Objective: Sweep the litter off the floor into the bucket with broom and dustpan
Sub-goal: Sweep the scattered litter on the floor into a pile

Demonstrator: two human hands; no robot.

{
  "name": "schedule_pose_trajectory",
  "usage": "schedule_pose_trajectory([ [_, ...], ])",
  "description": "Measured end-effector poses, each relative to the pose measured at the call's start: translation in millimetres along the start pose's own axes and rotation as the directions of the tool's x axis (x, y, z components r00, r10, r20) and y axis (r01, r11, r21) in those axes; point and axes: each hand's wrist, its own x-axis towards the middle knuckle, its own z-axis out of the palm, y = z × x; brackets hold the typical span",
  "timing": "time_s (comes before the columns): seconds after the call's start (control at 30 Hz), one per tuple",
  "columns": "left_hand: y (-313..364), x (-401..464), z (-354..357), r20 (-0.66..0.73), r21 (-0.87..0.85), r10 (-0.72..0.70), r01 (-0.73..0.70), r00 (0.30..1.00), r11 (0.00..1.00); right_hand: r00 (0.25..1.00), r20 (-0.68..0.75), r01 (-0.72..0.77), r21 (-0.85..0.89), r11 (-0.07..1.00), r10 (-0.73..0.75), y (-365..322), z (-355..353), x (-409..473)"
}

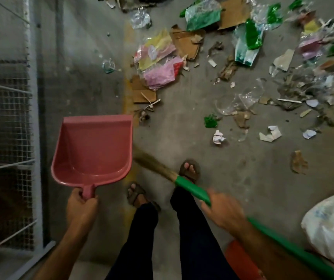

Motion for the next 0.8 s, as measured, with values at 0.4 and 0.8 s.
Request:
schedule_pose_trajectory([
  [0.4, -37, -26, 47, 0.004, 0.047, -0.077, 0.077, 0.997, 0.996, 0.96, -0.061, -0.267, 0.106, 0.958, 0.274, 46, -54, 141],
  [0.8, 67, -13, 84, 0.079, 0.008, 0.146, -0.147, 0.986, 0.989, 0.848, -0.247, -0.357, 0.389, 0.849, 0.469, 133, -127, 97],
])
